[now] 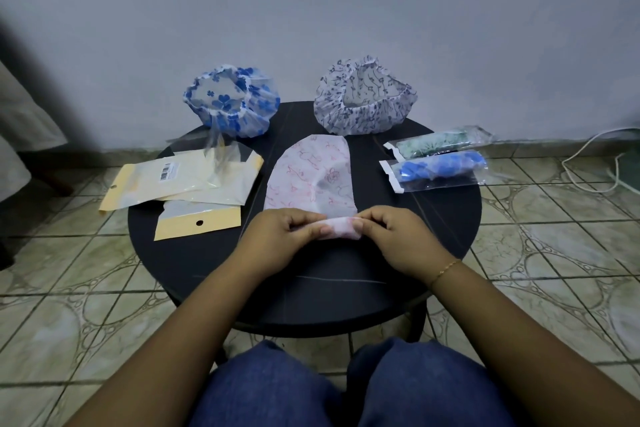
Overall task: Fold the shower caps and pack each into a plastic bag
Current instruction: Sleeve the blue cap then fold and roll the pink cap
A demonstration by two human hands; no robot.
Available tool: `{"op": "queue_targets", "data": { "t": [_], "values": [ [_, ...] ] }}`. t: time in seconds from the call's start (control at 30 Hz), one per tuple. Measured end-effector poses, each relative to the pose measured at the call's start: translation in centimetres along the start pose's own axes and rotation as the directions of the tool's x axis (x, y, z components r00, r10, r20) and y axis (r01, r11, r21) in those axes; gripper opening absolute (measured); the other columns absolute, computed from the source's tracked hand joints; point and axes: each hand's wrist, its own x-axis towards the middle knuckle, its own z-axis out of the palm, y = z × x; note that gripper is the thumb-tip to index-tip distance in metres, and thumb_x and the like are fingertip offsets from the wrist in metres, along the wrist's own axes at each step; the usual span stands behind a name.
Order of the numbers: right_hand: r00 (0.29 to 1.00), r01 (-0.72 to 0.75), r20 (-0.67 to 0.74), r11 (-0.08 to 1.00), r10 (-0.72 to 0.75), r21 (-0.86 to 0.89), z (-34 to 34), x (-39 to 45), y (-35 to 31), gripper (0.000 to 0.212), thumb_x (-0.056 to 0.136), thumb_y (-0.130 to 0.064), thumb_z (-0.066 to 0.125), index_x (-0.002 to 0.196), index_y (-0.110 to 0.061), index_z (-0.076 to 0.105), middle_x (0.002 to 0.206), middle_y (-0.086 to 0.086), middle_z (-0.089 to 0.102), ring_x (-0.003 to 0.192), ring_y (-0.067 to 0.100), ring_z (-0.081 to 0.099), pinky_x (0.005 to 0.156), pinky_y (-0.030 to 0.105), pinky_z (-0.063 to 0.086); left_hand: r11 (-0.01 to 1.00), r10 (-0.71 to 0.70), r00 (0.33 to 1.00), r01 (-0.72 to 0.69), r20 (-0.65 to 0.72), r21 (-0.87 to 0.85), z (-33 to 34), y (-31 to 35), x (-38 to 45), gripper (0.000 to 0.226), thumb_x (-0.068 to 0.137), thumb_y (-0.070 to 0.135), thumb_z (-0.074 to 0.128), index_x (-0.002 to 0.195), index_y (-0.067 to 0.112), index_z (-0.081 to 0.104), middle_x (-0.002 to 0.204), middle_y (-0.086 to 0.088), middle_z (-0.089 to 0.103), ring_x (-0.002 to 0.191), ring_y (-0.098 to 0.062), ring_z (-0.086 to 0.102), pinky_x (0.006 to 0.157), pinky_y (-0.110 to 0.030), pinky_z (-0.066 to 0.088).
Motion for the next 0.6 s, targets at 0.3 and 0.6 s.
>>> {"op": "queue_targets", "data": {
  "t": [0.3,0.6],
  "values": [
    [0.989,-0.142,-0.063,0.972,0.132,-0.186,1.3,1.2,-0.8,0.017,0.093,-0.029,0.051,0.099,-0.023,0.066,0.102,0.001,0.068,0.098,0.022,0.059,0.092,0.038,0.044,0.984,-0.044,0.992,0.064,-0.121,0.164,0.3,0.6,1.8,0.016,0.075,0.037,0.075,0.085,0.03,0.064,0.085,0.012,0.062,0.076,-0.004,0.054,0.069,-0.019,0.042],
    [1.0,0.017,0.001,0.894,-0.019,-0.448,1.2,1.4,-0.9,0.025,0.096,-0.025,0.038,0.106,-0.036,0.059,0.1,-0.004,0.06,0.104,0.021,0.05,0.088,0.034,0.034,0.871,0.07,0.988,0.008,-0.14,0.491,-0.1,-0.1,1.7,0.022,0.078,0.053,0.066,0.081,0.031,0.068,0.08,0.013,0.056,0.08,-0.009,0.054,0.068,-0.029,0.044]
  ]
}}
